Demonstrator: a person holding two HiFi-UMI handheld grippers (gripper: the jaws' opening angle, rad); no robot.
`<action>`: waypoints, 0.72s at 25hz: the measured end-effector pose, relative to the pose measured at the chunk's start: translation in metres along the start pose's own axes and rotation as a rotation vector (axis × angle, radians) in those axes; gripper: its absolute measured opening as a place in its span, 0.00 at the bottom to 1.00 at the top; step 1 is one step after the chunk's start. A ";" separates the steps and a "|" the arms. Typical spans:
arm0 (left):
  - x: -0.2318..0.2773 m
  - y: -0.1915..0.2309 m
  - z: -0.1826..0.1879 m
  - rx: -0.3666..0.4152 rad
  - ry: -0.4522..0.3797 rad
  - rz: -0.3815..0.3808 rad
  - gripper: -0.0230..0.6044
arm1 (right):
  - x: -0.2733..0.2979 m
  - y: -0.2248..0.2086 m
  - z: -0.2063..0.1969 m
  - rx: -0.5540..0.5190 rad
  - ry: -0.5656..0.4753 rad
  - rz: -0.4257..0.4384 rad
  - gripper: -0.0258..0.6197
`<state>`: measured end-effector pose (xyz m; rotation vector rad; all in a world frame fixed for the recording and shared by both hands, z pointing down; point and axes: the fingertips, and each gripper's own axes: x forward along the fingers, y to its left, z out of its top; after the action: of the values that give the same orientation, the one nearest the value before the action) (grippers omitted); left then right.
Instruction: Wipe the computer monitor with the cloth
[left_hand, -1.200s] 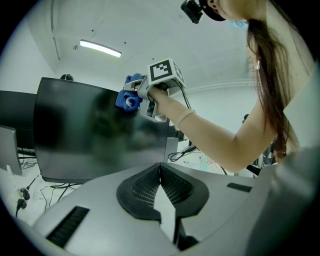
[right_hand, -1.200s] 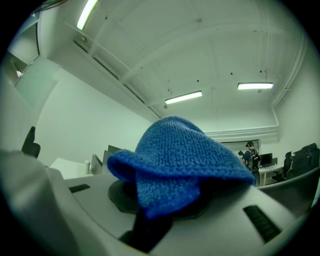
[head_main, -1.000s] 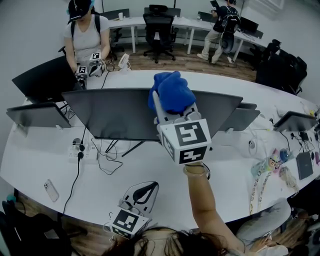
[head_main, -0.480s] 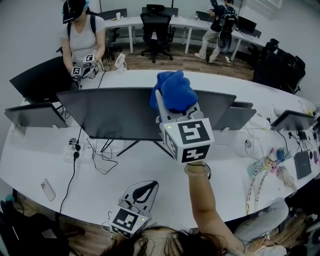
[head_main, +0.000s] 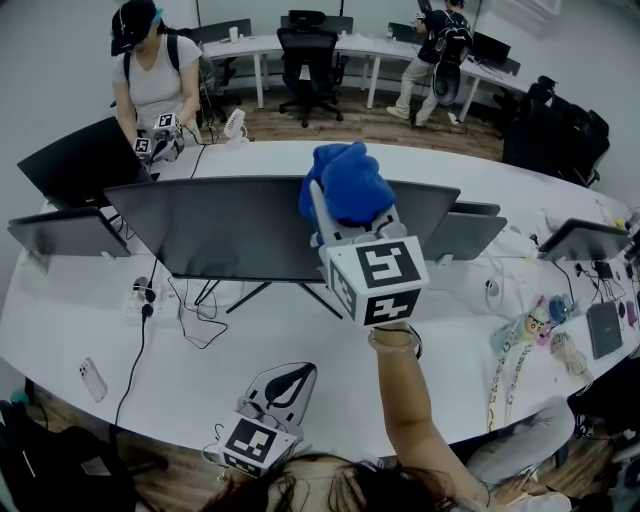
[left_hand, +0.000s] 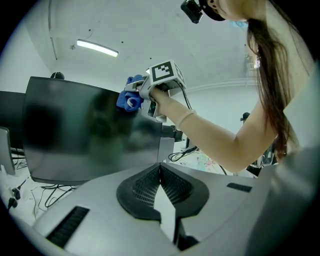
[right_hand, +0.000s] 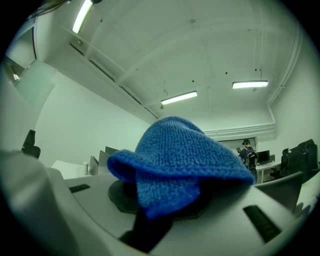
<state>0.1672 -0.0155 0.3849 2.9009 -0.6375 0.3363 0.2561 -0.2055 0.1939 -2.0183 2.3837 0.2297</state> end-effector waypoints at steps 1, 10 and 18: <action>0.000 0.000 -0.001 0.007 0.000 0.000 0.05 | -0.001 -0.001 0.000 0.002 -0.001 0.000 0.19; 0.006 -0.005 0.001 -0.004 0.007 0.014 0.05 | -0.005 -0.008 0.000 0.000 -0.002 0.009 0.19; 0.017 -0.017 0.001 0.023 0.013 0.011 0.05 | -0.012 -0.020 0.000 -0.002 -0.002 0.013 0.19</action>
<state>0.1898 -0.0066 0.3868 2.9153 -0.6521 0.3660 0.2779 -0.1973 0.1931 -2.0034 2.3965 0.2337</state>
